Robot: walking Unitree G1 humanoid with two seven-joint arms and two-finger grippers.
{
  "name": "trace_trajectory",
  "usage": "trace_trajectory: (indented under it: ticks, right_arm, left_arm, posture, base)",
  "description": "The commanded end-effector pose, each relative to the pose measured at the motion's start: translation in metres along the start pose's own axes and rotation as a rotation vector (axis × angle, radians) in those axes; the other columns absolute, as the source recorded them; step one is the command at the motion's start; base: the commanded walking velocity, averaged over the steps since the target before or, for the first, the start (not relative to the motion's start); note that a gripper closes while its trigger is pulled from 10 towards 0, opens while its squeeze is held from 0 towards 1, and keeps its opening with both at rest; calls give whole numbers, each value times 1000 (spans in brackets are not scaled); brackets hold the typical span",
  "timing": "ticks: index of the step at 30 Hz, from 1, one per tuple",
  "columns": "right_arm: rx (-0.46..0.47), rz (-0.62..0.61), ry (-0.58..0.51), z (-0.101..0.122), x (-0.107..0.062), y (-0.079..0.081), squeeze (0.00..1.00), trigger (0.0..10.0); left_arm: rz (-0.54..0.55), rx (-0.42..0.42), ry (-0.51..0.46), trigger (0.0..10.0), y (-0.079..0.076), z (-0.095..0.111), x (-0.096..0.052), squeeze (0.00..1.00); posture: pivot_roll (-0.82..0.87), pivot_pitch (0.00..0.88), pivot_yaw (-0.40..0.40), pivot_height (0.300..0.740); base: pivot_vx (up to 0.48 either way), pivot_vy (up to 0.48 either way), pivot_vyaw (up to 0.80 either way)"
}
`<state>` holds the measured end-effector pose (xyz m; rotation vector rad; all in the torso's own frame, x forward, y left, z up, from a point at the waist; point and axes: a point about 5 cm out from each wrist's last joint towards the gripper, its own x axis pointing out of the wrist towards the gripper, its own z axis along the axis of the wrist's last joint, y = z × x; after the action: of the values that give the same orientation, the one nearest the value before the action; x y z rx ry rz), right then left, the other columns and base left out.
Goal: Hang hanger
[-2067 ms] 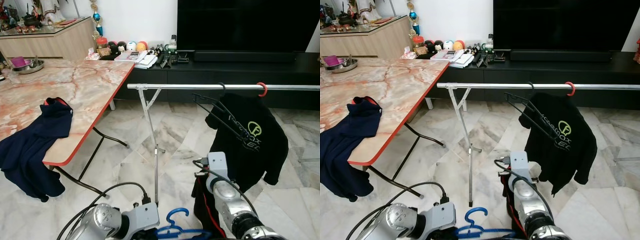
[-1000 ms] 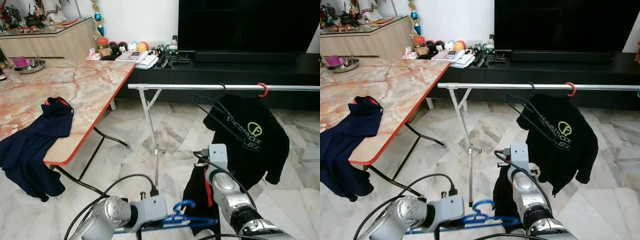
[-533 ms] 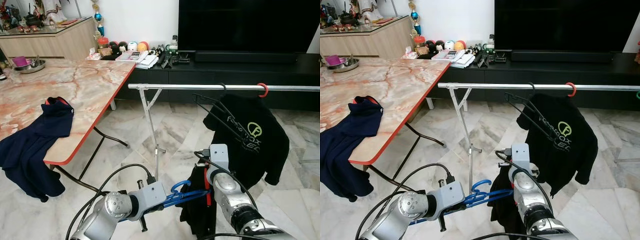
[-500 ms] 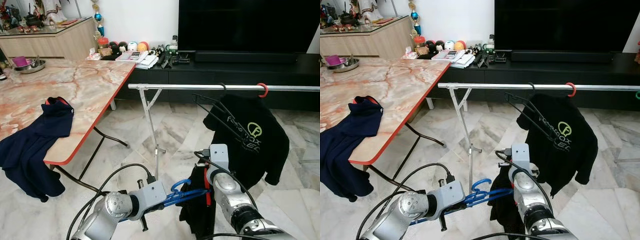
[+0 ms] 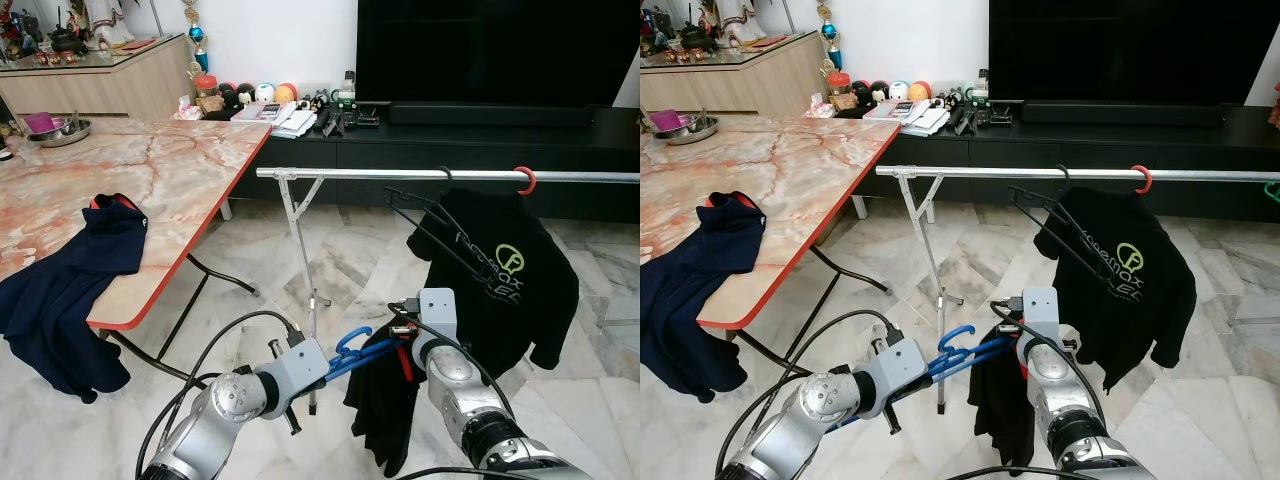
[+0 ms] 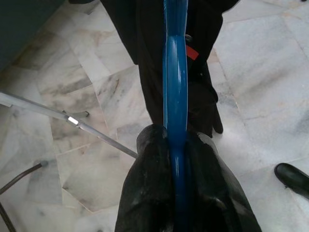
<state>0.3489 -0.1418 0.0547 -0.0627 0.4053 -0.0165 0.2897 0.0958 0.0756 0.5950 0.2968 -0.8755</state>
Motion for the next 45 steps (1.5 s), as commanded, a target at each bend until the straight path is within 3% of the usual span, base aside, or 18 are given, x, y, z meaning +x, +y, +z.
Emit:
trace_trajectory:
  ticks: [1, 11, 21, 28, 37, 38, 41, 45]
  right_arm:
    - [8, 1, -18, 6, 1, 0, 0, 10000]
    - [-3, 21, -21, 8, 1, 4, 0, 10000]
    - [11, -41, -28, 10, 2, -5, 0, 10000]
    - [42, -58, -20, 8, 2, -9, 0, 10000]
    - [66, -15, -7, 8, 2, -3, 0, 10000]
    - [82, 28, -12, 9, 2, 3, 0, 10000]
    - [86, 51, -19, 10, 2, 7, 0, 10000]
    - [85, 58, -29, 13, 2, 7, 0, 10000]
  left_arm:
    - [6, -1, -19, 10000, 4, 2, -1, 0]
    - [51, -7, -44, 10000, 5, 6, 3, 0]
    - [74, 14, 16, 10000, 7, -2, 5, 0]
    - [130, -34, -5, 10000, 8, 0, 10, 0]
    - [65, -44, -44, 10000, -1, 4, 12, 0]
    - [-5, -84, -86, 10000, -10, 9, 13, 0]
    - [-70, -114, -112, 10000, -19, 12, 14, 0]
    - [-137, -112, -106, 10000, -27, 11, 13, 0]
  posture:
    - [116, 0, 3, 740]
    - [115, 0, 1, 740]
    - [112, 0, 1, 740]
    - [107, 0, 0, 740]
    - [109, 0, -5, 740]
    - [108, 0, -6, 740]
    - [110, 0, -6, 740]
    - [105, 0, -5, 740]
  base:
    - [0, 0, 0]
    - [0, 0, 0]
    - [0, 0, 0]
    - [0, 0, 0]
    - [0, 0, 0]
    - [0, 0, 0]
    - [0, 0, 0]
    - [0, 0, 0]
